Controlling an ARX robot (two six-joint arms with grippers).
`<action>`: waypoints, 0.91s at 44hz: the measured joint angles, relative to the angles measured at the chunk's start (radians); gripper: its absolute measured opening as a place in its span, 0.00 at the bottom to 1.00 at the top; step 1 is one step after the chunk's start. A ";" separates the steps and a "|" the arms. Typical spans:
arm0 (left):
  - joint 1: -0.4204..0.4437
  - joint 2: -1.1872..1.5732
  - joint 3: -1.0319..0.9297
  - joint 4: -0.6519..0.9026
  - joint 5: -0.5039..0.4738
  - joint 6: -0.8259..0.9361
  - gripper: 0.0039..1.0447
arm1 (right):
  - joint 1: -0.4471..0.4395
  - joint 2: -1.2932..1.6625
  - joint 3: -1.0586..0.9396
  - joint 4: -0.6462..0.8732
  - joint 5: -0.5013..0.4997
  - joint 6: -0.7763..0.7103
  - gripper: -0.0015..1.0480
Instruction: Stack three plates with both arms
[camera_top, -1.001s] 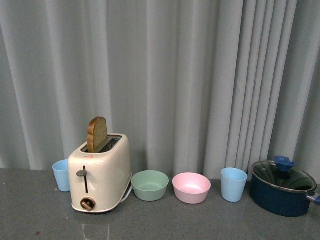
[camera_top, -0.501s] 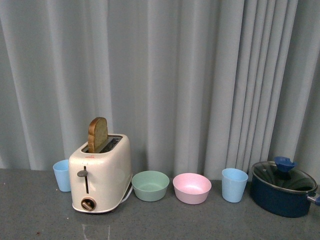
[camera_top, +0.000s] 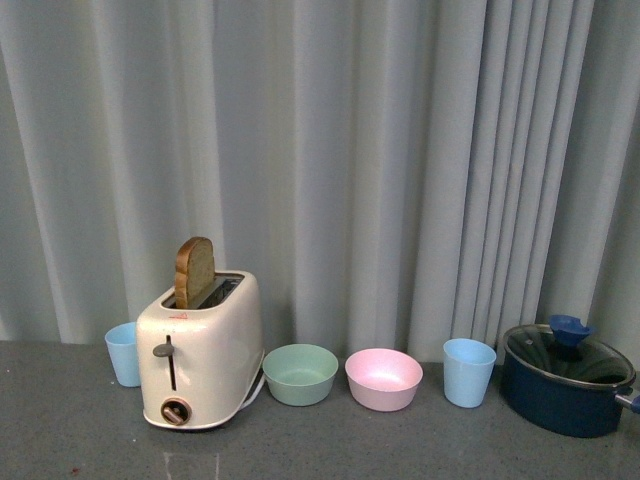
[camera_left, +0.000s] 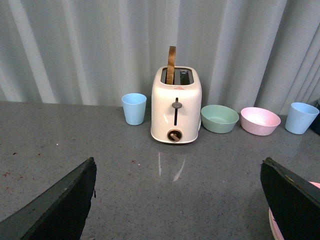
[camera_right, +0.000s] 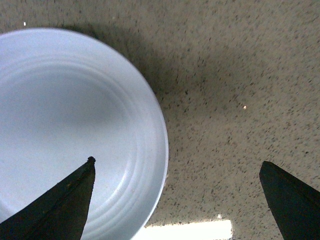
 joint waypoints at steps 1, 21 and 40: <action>0.000 0.000 0.000 0.000 0.000 0.000 0.94 | -0.006 0.005 -0.011 0.006 -0.013 -0.006 0.93; 0.000 0.000 0.000 0.000 0.000 0.000 0.94 | -0.016 0.181 -0.095 0.164 -0.055 -0.036 0.93; 0.000 0.000 0.000 0.000 0.000 0.000 0.94 | -0.061 0.258 -0.015 0.151 -0.046 -0.019 0.93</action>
